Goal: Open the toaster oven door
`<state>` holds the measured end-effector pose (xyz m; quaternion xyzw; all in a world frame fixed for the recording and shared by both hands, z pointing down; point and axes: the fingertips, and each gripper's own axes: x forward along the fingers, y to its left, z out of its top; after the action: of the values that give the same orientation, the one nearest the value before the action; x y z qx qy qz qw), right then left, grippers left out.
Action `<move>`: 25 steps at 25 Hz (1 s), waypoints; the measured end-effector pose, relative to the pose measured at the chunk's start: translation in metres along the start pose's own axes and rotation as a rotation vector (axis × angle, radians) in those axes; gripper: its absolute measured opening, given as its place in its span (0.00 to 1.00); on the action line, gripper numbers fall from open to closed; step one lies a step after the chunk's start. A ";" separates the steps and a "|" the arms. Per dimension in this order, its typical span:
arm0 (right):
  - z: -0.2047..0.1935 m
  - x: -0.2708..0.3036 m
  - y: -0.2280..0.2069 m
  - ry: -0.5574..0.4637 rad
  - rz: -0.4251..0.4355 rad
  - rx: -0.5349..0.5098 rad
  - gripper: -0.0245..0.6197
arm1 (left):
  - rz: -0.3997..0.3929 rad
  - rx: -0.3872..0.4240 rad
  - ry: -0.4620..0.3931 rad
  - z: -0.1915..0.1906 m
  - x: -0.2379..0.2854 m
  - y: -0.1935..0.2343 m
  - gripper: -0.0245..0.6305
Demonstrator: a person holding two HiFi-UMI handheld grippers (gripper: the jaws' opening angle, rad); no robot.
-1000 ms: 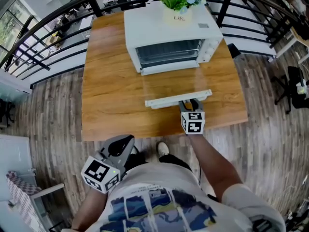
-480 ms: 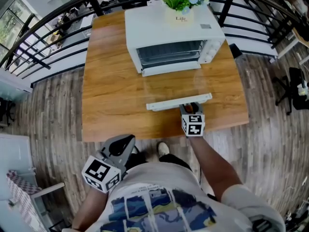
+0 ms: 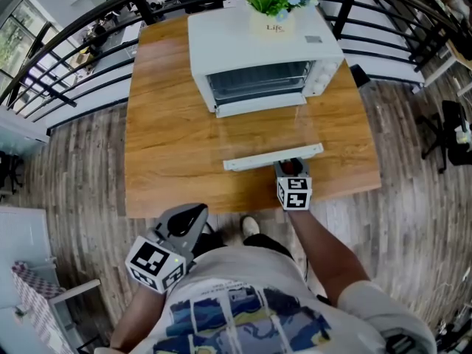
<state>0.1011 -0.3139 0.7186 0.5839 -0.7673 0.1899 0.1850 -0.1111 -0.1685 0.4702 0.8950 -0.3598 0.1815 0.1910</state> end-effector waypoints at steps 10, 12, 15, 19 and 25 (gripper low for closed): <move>0.000 0.000 0.001 0.006 -0.003 0.001 0.34 | -0.007 0.001 0.002 0.000 0.001 0.000 0.04; 0.000 -0.001 0.002 0.011 -0.003 0.003 0.34 | -0.007 0.001 0.002 0.000 0.002 0.000 0.04; 0.001 -0.002 0.001 0.012 -0.005 0.002 0.34 | -0.007 0.003 0.005 0.000 0.001 -0.001 0.04; 0.002 -0.001 0.002 0.010 -0.001 0.003 0.34 | -0.003 0.002 0.008 0.000 0.001 0.000 0.04; 0.000 0.001 0.000 0.006 -0.002 0.000 0.34 | -0.008 0.004 0.013 0.000 0.003 -0.003 0.04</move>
<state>0.1009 -0.3146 0.7192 0.5841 -0.7662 0.1915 0.1873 -0.1068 -0.1680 0.4713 0.8958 -0.3544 0.1873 0.1921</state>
